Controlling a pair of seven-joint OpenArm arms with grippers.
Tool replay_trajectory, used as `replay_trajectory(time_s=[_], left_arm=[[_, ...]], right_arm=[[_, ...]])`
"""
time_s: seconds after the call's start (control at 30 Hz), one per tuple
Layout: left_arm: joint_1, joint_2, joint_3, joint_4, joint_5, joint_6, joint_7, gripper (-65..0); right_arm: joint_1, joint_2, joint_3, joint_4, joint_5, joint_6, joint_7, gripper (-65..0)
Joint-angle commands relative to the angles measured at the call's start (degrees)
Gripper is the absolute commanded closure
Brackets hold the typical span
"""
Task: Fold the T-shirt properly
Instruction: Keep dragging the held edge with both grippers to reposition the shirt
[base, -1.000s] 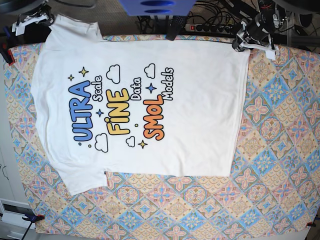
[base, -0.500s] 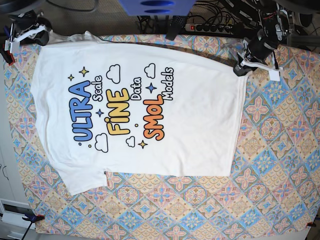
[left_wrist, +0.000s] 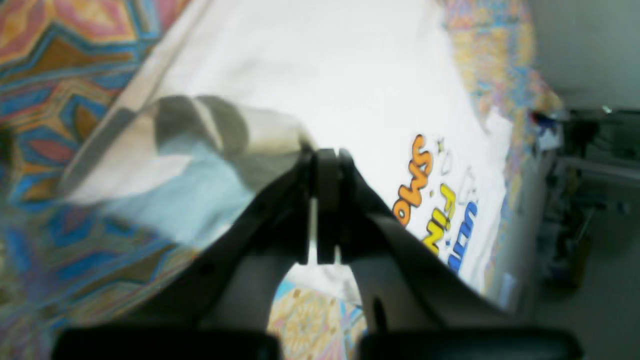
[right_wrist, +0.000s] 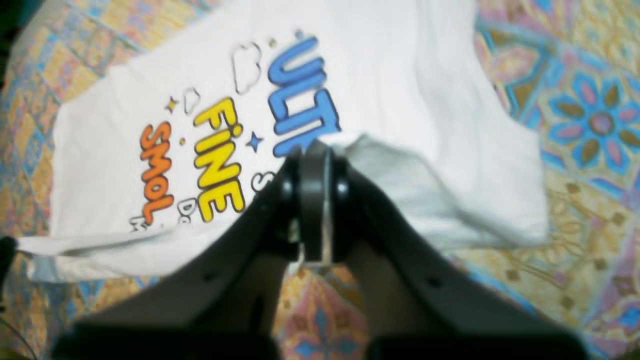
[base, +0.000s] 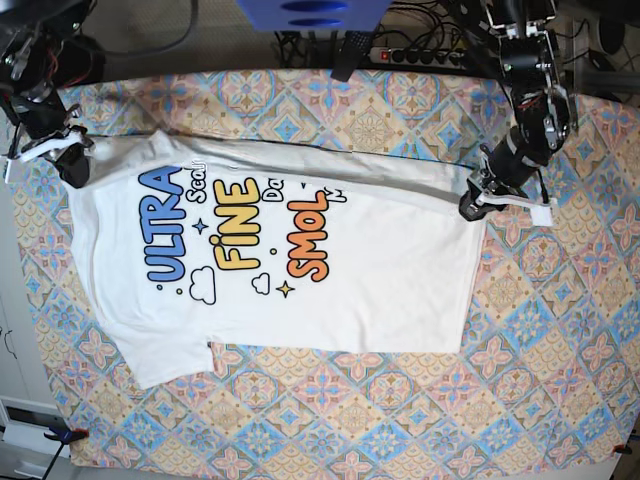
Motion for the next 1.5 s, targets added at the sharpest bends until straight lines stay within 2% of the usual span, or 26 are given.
replay_trajectory(time_s=[0.0,0.13,0.3,0.57,0.63,0.8,0.87,1.0,1.2,1.47], left_arm=[[-1.7,-0.6,0.0,-0.5,-1.1,-0.8,-1.0,0.0],[-6.1,-0.5,0.0,-5.6,-1.1,-0.8,-1.0,0.0],[-11.1,-0.5,0.0,-11.3,-1.0,-0.8,-1.1,0.0],[-12.7,-0.3,0.0,-12.4,1.7,-0.8,-1.1,0.0],[-12.4,-0.3,0.0,-12.3,1.6,-0.9,-0.3,-4.9],[-11.0,-0.8,-0.5,-11.2,0.9,-0.8,4.8,-31.6],[-8.6,-0.9,-1.3,-8.3,-0.1,-0.8,4.9,-38.8],[-4.3,-0.7,-4.8,-4.5,-2.6,-0.8,5.1,-40.2],[0.7,-0.8,-5.0,-3.8,-4.4,-0.8,5.0,-40.2],[-1.8,-0.4,-5.0,-11.9,-2.7,-0.8,4.9,-40.2]], right_arm=[[0.7,0.7,0.5,-0.5,0.3,0.0,0.5,-0.1],[5.5,2.7,-2.1,-5.3,0.3,0.0,0.4,0.0],[11.6,2.8,-5.1,-11.9,0.3,0.0,0.5,0.0],[18.9,3.5,-7.8,-19.5,0.2,0.0,0.6,-0.7],[19.0,3.9,-7.8,-19.4,0.2,0.0,0.6,-4.3],[17.9,5.5,-7.5,-19.0,0.3,0.0,0.5,-18.1],[16.0,6.5,-7.5,-17.6,0.4,0.0,0.5,-21.0],[12.4,7.1,-7.4,-13.9,0.4,0.0,0.5,-22.1],[6.9,7.1,-5.6,-11.2,0.4,0.0,0.5,-21.9],[3.8,7.0,-3.6,-11.2,0.4,0.0,0.5,-21.8]])
